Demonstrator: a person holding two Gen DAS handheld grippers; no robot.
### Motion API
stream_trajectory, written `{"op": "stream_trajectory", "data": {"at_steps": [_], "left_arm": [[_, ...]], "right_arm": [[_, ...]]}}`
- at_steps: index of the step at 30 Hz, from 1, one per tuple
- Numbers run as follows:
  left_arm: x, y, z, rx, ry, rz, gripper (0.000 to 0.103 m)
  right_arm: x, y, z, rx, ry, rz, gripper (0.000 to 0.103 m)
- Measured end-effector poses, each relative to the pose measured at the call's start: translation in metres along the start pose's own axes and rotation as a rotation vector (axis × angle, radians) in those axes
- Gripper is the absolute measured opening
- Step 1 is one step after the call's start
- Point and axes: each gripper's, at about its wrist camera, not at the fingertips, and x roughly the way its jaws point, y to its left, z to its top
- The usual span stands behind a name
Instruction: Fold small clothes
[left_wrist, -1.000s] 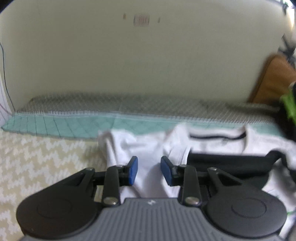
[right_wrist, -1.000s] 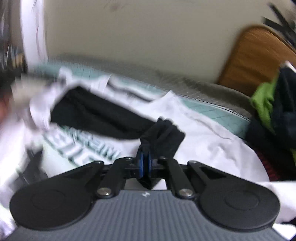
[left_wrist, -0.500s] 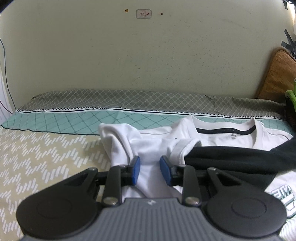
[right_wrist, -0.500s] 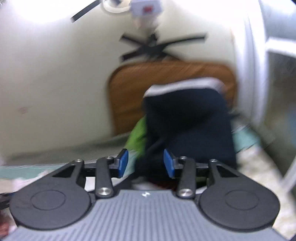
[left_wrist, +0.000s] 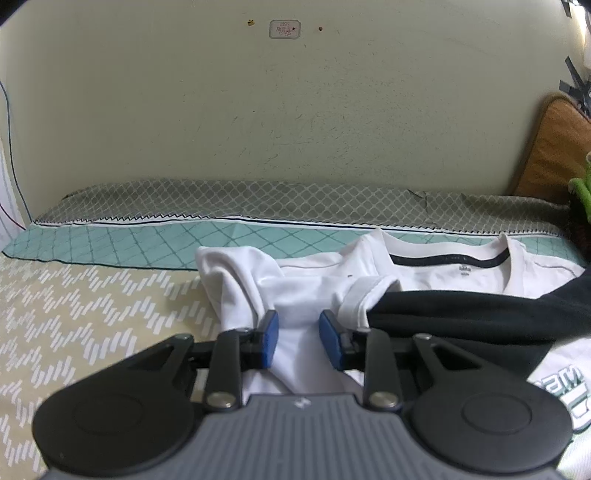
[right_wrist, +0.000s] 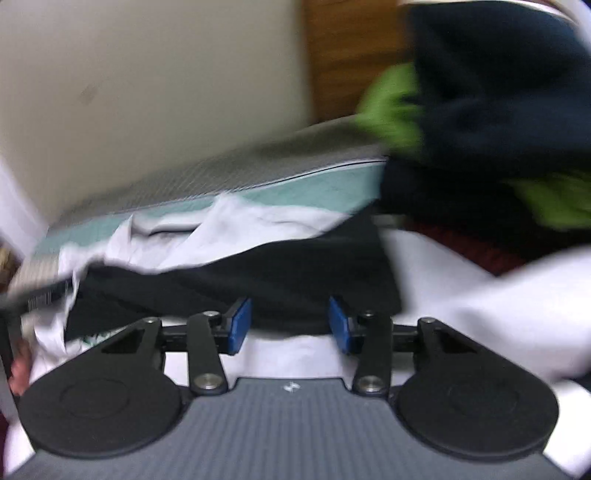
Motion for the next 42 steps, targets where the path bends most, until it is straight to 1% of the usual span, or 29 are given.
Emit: {"op": "stream_trajectory", "data": {"at_steps": [1,3,5,6,8,10,12,14,15,16,17,18,20,21,22,23,24,26,29,32,34,35,36,37,38,39,40,41,42], "left_arm": [[-0.001,0.002,0.000,-0.011,-0.002,-0.012,0.029],[-0.006,0.007,-0.001,-0.034,-0.016,-0.037,0.033],[-0.014,0.011,-0.002,-0.053,-0.047,-0.058,0.041],[-0.018,0.011,-0.001,-0.055,-0.061,-0.064,0.042],[-0.025,0.009,-0.001,-0.047,-0.092,-0.078,0.042],[-0.033,0.004,-0.001,-0.031,-0.121,-0.098,0.042],[-0.038,-0.001,-0.002,-0.011,-0.140,-0.115,0.042],[-0.039,-0.006,-0.003,0.013,-0.142,-0.126,0.044],[-0.038,-0.008,-0.004,0.025,-0.134,-0.132,0.044],[-0.037,-0.010,-0.004,0.034,-0.124,-0.138,0.044],[-0.035,-0.010,-0.005,0.041,-0.114,-0.138,0.044],[-0.033,-0.011,-0.005,0.045,-0.102,-0.128,0.044],[-0.026,-0.010,-0.005,0.048,-0.061,-0.095,0.045],[-0.021,-0.008,-0.005,0.039,-0.031,-0.084,0.045],[-0.018,-0.006,-0.004,0.019,-0.008,-0.092,0.045],[-0.017,-0.002,-0.003,-0.004,-0.002,-0.108,0.045],[-0.017,0.002,-0.002,-0.023,-0.001,-0.118,0.045],[-0.019,0.009,-0.001,-0.057,0.001,-0.133,0.045],[-0.030,0.021,0.004,-0.113,-0.034,-0.173,0.046],[-0.045,0.036,0.011,-0.165,-0.094,-0.182,0.050],[-0.050,0.047,0.014,-0.195,-0.121,-0.180,0.051],[-0.050,0.052,0.015,-0.209,-0.127,-0.174,0.052],[-0.049,0.057,0.016,-0.224,-0.126,-0.168,0.052],[-0.048,0.062,0.017,-0.241,-0.119,-0.165,0.052],[-0.046,0.066,0.017,-0.255,-0.112,-0.168,0.052],[-0.045,0.069,0.017,-0.267,-0.104,-0.173,0.052],[-0.043,0.069,0.017,-0.275,-0.097,-0.182,0.052],[-0.044,0.070,0.016,-0.276,-0.093,-0.193,0.052],[-0.044,0.069,0.017,-0.271,-0.092,-0.205,0.053]], "right_arm": [[-0.023,-0.011,0.002,0.035,-0.055,0.004,0.050],[-0.071,-0.029,-0.002,0.098,-0.167,-0.037,0.050],[-0.111,-0.044,-0.013,0.128,-0.262,-0.125,0.050],[-0.128,-0.054,-0.021,0.141,-0.294,-0.181,0.051],[-0.148,-0.070,-0.037,0.176,-0.308,-0.253,0.055],[-0.153,-0.086,-0.054,0.224,-0.268,-0.284,0.057],[-0.143,-0.093,-0.072,0.245,-0.222,-0.292,0.057],[-0.125,-0.095,-0.081,0.236,-0.195,-0.294,0.056],[-0.114,-0.098,-0.082,0.243,-0.169,-0.287,0.047],[-0.110,-0.107,-0.082,0.260,-0.138,-0.285,0.004],[-0.106,-0.113,-0.077,0.297,-0.122,-0.305,0.005],[-0.115,-0.118,-0.070,0.326,-0.164,-0.320,0.006],[-0.147,-0.120,-0.047,0.375,-0.317,-0.348,0.006],[-0.164,-0.116,-0.033,0.388,-0.393,-0.322,0.006],[-0.177,-0.105,-0.019,0.370,-0.439,-0.286,0.006],[-0.186,-0.086,-0.004,0.306,-0.467,-0.265,0.006],[-0.188,-0.064,0.009,0.226,-0.480,-0.263,0.006],[-0.182,-0.013,0.029,0.060,-0.483,-0.234,0.006],[-0.151,0.058,0.050,-0.132,-0.432,-0.140,0.006],[-0.097,0.137,0.053,-0.321,-0.343,-0.052,0.006],[-0.061,0.185,0.038,-0.424,-0.267,0.029,0.010],[-0.036,0.209,0.024,-0.495,-0.207,0.065,0.010],[-0.011,0.234,0.004,-0.599,-0.120,0.097,0.014],[0.008,0.252,-0.018,-0.698,-0.043,0.126,0.022],[0.021,0.264,-0.041,-0.779,0.008,0.146,0.026],[0.029,0.270,-0.065,-0.844,0.034,0.159,0.034],[0.033,0.270,-0.081,-0.882,0.050,0.166,0.037],[0.034,0.267,-0.095,-0.908,0.066,0.173,0.037],[0.033,0.258,-0.102,-0.910,0.076,0.189,0.038]]}}
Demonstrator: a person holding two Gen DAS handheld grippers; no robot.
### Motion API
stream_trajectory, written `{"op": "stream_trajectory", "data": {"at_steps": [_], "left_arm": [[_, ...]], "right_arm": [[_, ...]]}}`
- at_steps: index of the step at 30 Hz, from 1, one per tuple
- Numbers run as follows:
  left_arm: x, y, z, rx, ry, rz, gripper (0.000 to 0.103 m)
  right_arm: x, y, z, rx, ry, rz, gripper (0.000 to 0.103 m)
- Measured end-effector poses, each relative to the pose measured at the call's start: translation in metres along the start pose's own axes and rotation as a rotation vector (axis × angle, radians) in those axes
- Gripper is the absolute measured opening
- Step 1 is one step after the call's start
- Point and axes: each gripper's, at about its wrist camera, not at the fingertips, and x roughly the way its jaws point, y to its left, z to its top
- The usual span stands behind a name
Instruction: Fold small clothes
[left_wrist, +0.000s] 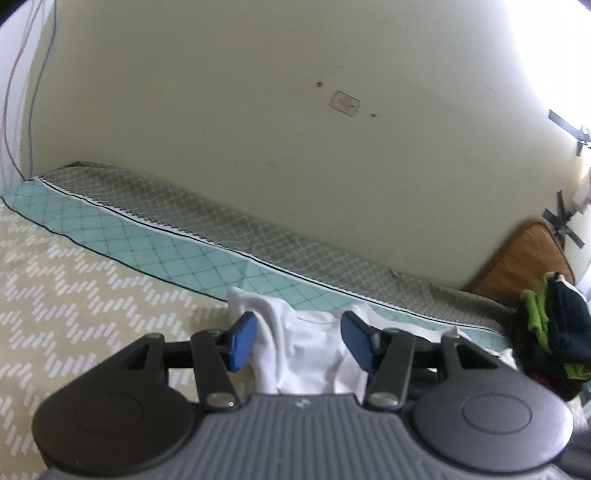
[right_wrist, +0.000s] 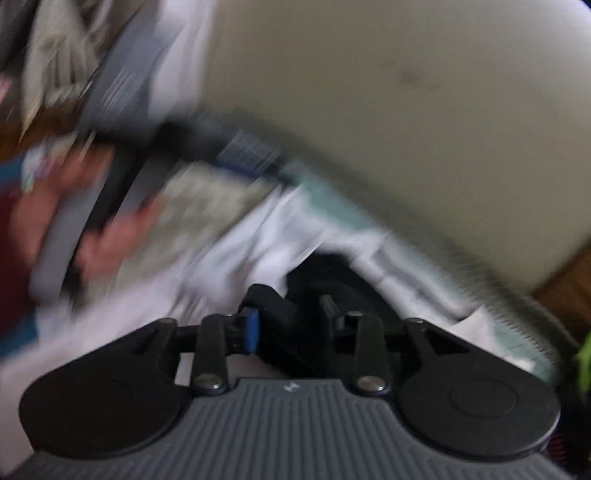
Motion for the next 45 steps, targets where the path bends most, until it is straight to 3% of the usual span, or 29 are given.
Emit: {"op": "stream_trajectory", "data": {"at_steps": [3,5,12,16,21,22,23,24,25,26,30,32,33,35,36,37,39,41,43,45], "left_arm": [[-0.001,-0.010,-0.004,0.038,0.018,-0.036,0.058],[-0.001,-0.019,-0.009,0.070,0.043,-0.080,0.058],[-0.003,-0.062,-0.034,0.328,0.134,-0.151,0.060],[-0.010,-0.075,-0.042,0.429,0.159,-0.189,0.060],[-0.030,-0.084,-0.051,0.478,0.143,-0.203,0.073],[-0.031,-0.087,-0.055,0.495,0.152,-0.198,0.073],[-0.030,-0.091,-0.060,0.519,0.165,-0.196,0.066],[-0.029,-0.096,-0.066,0.547,0.178,-0.200,0.036],[-0.027,-0.101,-0.070,0.577,0.196,-0.202,0.014],[-0.022,-0.107,-0.075,0.611,0.214,-0.187,0.005],[-0.010,-0.130,-0.071,0.732,0.131,-0.114,0.005],[0.003,-0.134,-0.058,0.733,0.068,-0.060,0.008],[0.014,-0.135,-0.054,0.742,0.048,0.006,0.009],[0.040,-0.131,-0.047,0.719,0.096,0.142,0.009],[0.044,-0.125,-0.043,0.683,0.126,0.156,0.009],[0.041,-0.117,-0.039,0.627,0.137,0.115,0.011],[0.031,-0.104,-0.033,0.535,0.136,0.043,0.028],[0.019,-0.094,-0.030,0.475,0.113,0.037,0.030],[0.010,-0.084,-0.025,0.420,0.101,0.031,0.030],[0.003,-0.071,-0.019,0.355,0.103,0.007,0.031]], "right_arm": [[-0.026,-0.005,-0.028,0.062,-0.028,0.059,0.052],[-0.044,-0.017,-0.044,0.100,-0.059,0.027,0.062],[-0.083,-0.095,-0.070,0.353,-0.153,-0.181,0.062],[-0.057,-0.150,-0.073,0.516,-0.128,-0.263,0.062],[-0.009,-0.187,-0.083,0.645,-0.051,-0.225,0.062],[0.006,-0.191,-0.086,0.681,-0.033,-0.189,0.056],[0.011,-0.192,-0.091,0.704,-0.020,-0.167,0.046],[0.010,-0.189,-0.093,0.691,-0.022,-0.186,0.027],[0.007,-0.186,-0.093,0.664,-0.043,-0.193,0.015],[-0.001,-0.184,-0.094,0.660,-0.070,-0.188,0.013],[-0.027,-0.202,-0.103,0.715,-0.183,-0.330,0.011],[-0.031,-0.211,-0.112,0.783,-0.204,-0.385,0.011],[-0.029,-0.211,-0.115,0.789,-0.188,-0.424,0.013],[-0.027,-0.208,-0.116,0.768,-0.140,-0.441,0.019],[-0.033,-0.206,-0.117,0.774,-0.153,-0.427,0.021],[-0.042,-0.203,-0.117,0.784,-0.187,-0.405,0.021],[-0.060,-0.197,-0.115,0.794,-0.249,-0.313,0.022],[-0.065,-0.189,-0.111,0.790,-0.244,-0.192,0.030],[-0.062,-0.176,-0.105,0.750,-0.220,-0.111,0.051],[-0.054,-0.160,-0.096,0.659,-0.177,-0.095,0.053]]}}
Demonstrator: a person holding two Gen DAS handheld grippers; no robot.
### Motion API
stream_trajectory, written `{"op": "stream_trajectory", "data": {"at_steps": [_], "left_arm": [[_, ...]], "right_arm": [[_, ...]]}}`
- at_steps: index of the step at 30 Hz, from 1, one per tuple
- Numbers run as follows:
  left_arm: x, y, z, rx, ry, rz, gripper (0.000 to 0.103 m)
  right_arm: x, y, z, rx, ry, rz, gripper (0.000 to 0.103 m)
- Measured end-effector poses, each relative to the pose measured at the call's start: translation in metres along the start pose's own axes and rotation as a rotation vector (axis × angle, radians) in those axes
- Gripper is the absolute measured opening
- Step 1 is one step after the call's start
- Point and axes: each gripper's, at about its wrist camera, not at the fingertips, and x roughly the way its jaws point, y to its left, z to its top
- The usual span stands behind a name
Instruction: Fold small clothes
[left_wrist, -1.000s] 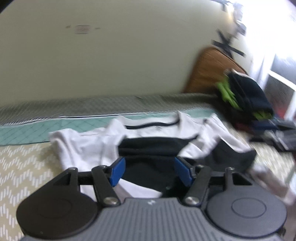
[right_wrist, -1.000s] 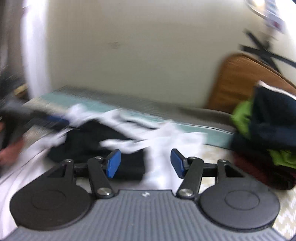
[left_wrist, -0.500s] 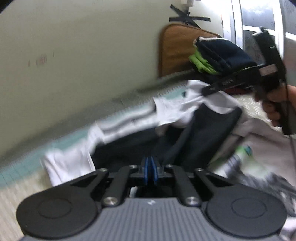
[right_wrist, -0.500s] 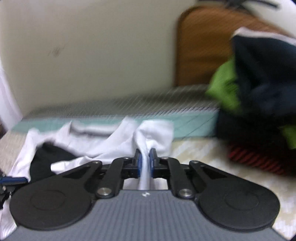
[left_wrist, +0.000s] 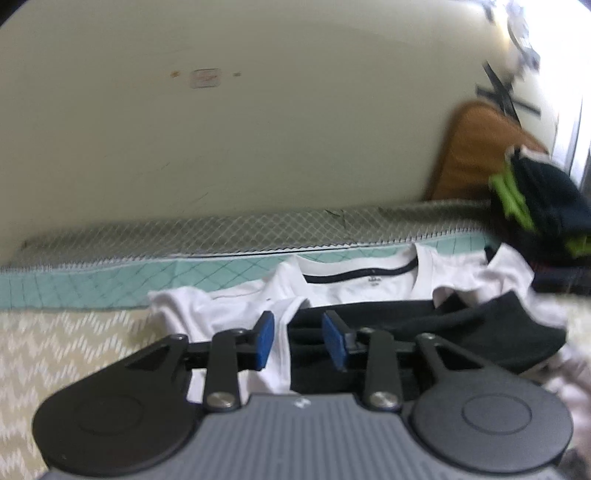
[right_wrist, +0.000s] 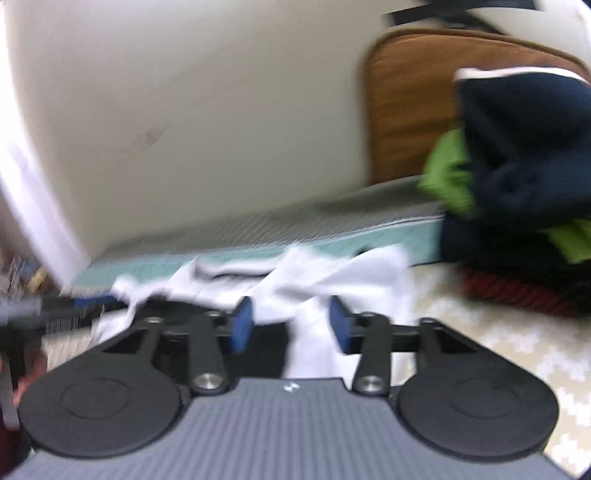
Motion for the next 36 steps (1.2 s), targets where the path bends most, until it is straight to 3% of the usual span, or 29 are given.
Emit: {"op": "stream_trajectory", "data": {"at_steps": [2,3,4,7,10,17,21,23,24,25,26,27,28,29,30,33,36], "left_arm": [[-0.006,0.010,-0.001,-0.049,-0.004,-0.014,0.033],[-0.008,0.013,0.000,-0.067,-0.009,-0.019,0.035],[-0.010,0.016,-0.002,-0.078,-0.018,-0.022,0.036],[-0.012,0.026,-0.008,-0.092,-0.036,-0.008,0.038],[-0.007,0.040,-0.012,-0.168,-0.038,-0.024,0.038],[-0.008,0.088,-0.017,-0.386,-0.064,-0.109,0.038],[-0.020,0.118,-0.021,-0.490,-0.111,-0.109,0.038],[-0.022,0.125,-0.022,-0.513,-0.118,-0.103,0.038],[-0.021,0.125,-0.022,-0.512,-0.115,-0.100,0.038],[-0.020,0.122,-0.022,-0.500,-0.109,-0.099,0.038],[-0.019,0.118,-0.022,-0.480,-0.105,-0.100,0.038],[-0.019,0.113,-0.021,-0.457,-0.102,-0.102,0.038],[-0.018,0.107,-0.021,-0.429,-0.103,-0.105,0.038],[-0.017,0.101,-0.023,-0.403,-0.101,-0.113,0.038],[-0.015,0.093,-0.023,-0.373,-0.092,-0.121,0.038],[-0.005,0.072,-0.024,-0.296,-0.054,-0.127,0.037],[-0.003,0.046,-0.028,-0.166,-0.042,-0.116,0.035]], "right_arm": [[0.013,0.014,-0.006,-0.072,0.062,-0.023,0.049],[0.021,0.020,-0.009,-0.095,0.099,-0.030,0.020],[0.026,0.023,-0.011,-0.110,0.125,-0.034,0.005],[0.019,0.034,-0.004,-0.136,0.080,-0.034,0.005],[0.006,0.044,0.019,-0.104,0.002,0.013,0.005],[0.010,0.102,0.074,-0.041,-0.088,0.252,0.005],[0.039,0.130,0.068,-0.013,-0.066,0.381,0.005],[0.073,0.134,0.048,-0.014,0.021,0.358,0.008],[0.095,0.132,0.034,-0.026,0.112,0.324,0.011],[0.120,0.129,0.018,-0.037,0.233,0.280,0.023],[0.139,0.123,0.002,-0.034,0.337,0.232,0.025],[0.135,0.115,-0.007,-0.013,0.235,0.249,0.031],[0.136,0.111,-0.007,-0.001,0.249,0.243,0.041],[0.135,0.105,-0.005,0.021,0.251,0.264,0.041],[0.128,0.096,-0.002,0.042,0.197,0.280,0.041],[0.107,0.079,0.004,-0.027,0.067,0.196,0.044],[0.111,0.052,-0.009,-0.071,0.093,0.098,0.044]]}}
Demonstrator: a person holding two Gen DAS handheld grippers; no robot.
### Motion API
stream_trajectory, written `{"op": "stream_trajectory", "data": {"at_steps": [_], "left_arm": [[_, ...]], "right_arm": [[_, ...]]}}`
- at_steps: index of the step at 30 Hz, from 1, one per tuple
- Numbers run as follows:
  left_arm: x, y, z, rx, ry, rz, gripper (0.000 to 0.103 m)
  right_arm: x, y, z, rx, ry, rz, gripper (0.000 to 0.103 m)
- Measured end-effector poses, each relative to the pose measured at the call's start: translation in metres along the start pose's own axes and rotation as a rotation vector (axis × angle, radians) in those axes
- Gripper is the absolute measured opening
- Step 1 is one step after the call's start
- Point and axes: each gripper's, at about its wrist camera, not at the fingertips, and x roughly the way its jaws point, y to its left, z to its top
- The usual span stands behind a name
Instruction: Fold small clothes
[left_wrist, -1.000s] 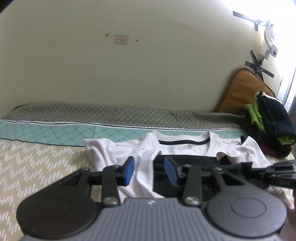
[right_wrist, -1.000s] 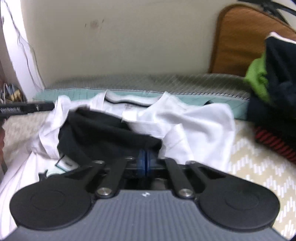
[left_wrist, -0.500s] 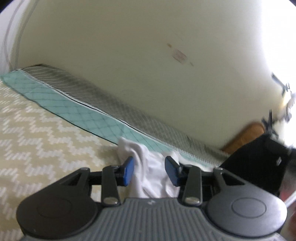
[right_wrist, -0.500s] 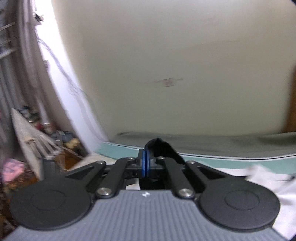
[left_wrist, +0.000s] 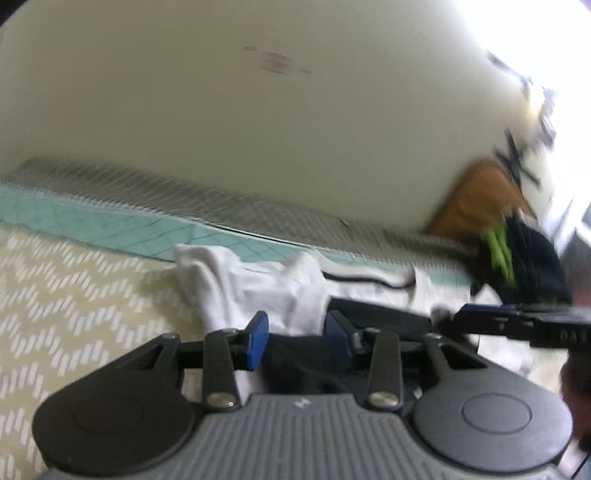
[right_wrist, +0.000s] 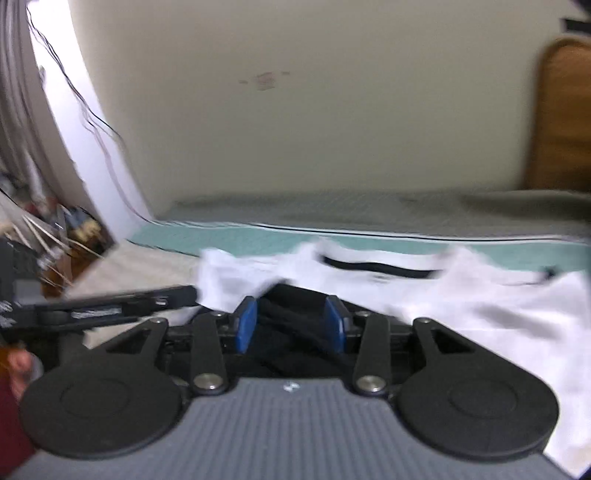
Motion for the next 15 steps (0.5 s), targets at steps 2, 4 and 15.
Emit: {"op": "stream_trajectory", "data": {"at_steps": [2,4,15], "left_arm": [[0.002,-0.017,-0.006,0.097,-0.007,0.014,0.035],[0.011,-0.030,-0.014,0.184,0.018,0.054,0.037],[0.017,-0.033,-0.023,0.233,0.027,0.072,0.045]], "right_arm": [[0.011,-0.020,-0.018,-0.019,0.045,-0.090,0.044],[0.027,-0.039,-0.033,-0.053,0.080,-0.242,0.039],[0.029,-0.053,-0.042,0.078,-0.100,-0.190,0.042]]}}
